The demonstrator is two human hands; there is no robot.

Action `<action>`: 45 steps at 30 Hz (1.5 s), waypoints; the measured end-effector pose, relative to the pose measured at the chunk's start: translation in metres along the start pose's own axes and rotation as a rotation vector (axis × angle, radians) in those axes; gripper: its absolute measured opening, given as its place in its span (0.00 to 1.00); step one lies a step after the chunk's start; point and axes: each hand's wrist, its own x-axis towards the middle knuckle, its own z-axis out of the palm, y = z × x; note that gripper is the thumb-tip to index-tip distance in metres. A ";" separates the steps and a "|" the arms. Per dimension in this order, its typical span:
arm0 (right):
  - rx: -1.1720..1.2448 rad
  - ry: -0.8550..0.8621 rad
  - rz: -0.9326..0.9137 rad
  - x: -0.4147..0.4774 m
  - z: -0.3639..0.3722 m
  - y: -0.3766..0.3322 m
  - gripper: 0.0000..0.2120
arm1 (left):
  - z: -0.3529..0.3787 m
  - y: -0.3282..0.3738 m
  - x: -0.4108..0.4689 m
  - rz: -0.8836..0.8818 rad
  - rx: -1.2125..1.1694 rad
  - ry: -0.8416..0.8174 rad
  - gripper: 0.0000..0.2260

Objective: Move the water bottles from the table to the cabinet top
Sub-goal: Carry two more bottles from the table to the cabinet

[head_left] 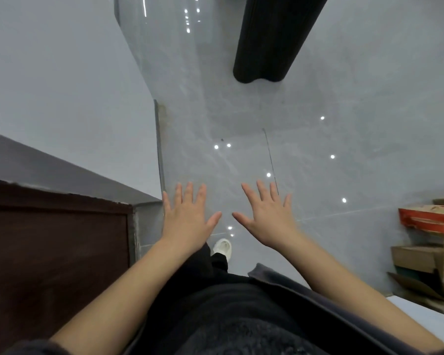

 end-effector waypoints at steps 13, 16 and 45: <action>0.025 0.000 0.118 0.149 -0.099 0.012 0.36 | -0.091 0.015 0.180 0.037 -0.036 -0.028 0.33; 0.059 -0.022 0.152 0.192 -0.136 0.005 0.36 | -0.126 0.007 0.225 0.022 -0.048 -0.072 0.33; 0.114 -0.014 0.060 0.542 -0.431 -0.054 0.36 | -0.395 -0.036 0.568 0.063 -0.017 -0.130 0.34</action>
